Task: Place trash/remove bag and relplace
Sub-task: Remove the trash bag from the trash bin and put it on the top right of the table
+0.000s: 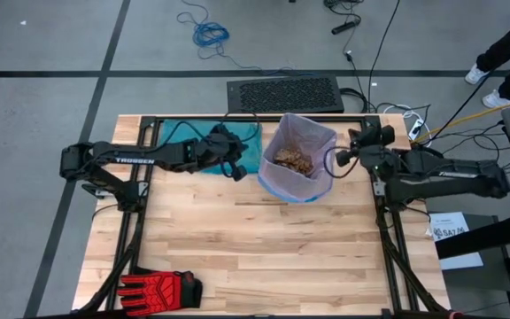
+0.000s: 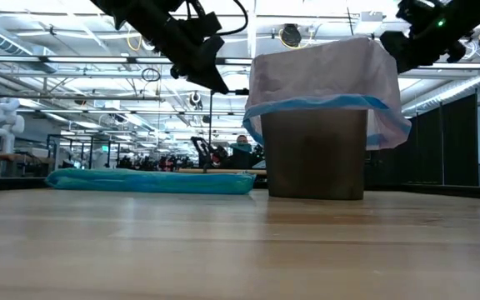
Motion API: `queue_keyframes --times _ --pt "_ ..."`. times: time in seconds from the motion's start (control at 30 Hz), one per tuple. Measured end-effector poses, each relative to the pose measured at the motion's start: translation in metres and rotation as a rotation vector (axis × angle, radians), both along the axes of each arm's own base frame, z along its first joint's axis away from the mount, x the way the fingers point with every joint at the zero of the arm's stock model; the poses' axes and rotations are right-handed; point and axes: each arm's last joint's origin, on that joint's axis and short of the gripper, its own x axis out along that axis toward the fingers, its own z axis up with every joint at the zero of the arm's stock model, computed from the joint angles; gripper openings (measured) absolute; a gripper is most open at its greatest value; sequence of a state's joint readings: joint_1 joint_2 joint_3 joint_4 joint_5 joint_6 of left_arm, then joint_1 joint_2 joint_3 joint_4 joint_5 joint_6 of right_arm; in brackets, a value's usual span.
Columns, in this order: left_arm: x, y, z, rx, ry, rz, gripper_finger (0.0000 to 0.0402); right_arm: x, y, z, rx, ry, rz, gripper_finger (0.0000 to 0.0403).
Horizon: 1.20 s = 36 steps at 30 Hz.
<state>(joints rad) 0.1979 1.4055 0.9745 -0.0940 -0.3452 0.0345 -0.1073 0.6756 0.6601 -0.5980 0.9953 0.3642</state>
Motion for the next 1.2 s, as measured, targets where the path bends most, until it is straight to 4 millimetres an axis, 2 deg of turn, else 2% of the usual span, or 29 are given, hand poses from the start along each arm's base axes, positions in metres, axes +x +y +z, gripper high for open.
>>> queue_keyframes --times 0.2,0.37,0.47,0.6,0.7,0.83,0.93,1.2 --pt "-0.004 0.01 0.003 0.009 -0.008 0.045 0.0 0.004 -0.02 0.004 0.017 0.021 0.037 0.0" --pt "-0.008 0.014 0.009 -0.016 -0.046 0.01 0.0 0.01 -0.041 0.01 0.023 -0.005 0.18 0.0" --pt "-0.012 0.014 0.015 -0.036 -0.096 -0.038 0.0 0.011 -0.055 0.005 0.089 -0.001 0.256 0.0" --pt "-0.022 0.011 0.007 -0.099 -0.231 -0.123 0.0 0.016 -0.069 -0.007 0.217 0.007 0.391 0.0" --pt "-0.031 0.006 -0.005 -0.149 -0.336 -0.192 0.0 0.024 -0.071 -0.013 0.287 -0.003 0.515 0.0" --pt "-0.04 -0.005 -0.026 -0.221 -0.37 -0.21 0.0 0.035 -0.065 -0.017 0.342 -0.025 0.678 0.0" --pt "-0.043 -0.015 -0.033 -0.251 -0.377 -0.229 0.0 0.044 -0.053 -0.019 0.396 -0.039 0.784 0.0" --pt "-0.038 -0.044 -0.032 -0.242 -0.382 -0.3 0.0 0.07 -0.001 -0.021 0.466 -0.03 1.035 0.0"
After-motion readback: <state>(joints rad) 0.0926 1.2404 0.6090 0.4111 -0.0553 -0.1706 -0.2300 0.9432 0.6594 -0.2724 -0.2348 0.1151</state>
